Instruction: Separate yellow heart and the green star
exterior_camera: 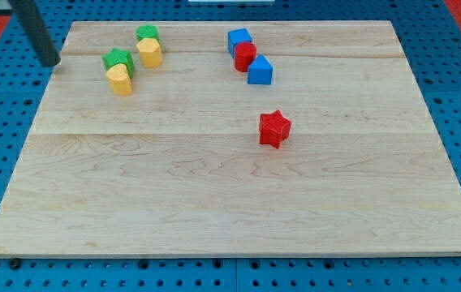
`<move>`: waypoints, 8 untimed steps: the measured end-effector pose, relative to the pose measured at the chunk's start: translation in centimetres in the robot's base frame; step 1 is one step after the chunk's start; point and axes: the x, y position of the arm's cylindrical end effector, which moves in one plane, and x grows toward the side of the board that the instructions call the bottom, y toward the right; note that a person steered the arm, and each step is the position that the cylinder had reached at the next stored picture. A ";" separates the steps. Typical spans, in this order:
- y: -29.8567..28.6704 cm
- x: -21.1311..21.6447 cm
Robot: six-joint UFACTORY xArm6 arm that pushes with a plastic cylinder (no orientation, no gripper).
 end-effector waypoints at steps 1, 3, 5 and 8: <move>1.5 -0.2; 5.0 0.2; 6.9 2.9; 11.4 3.8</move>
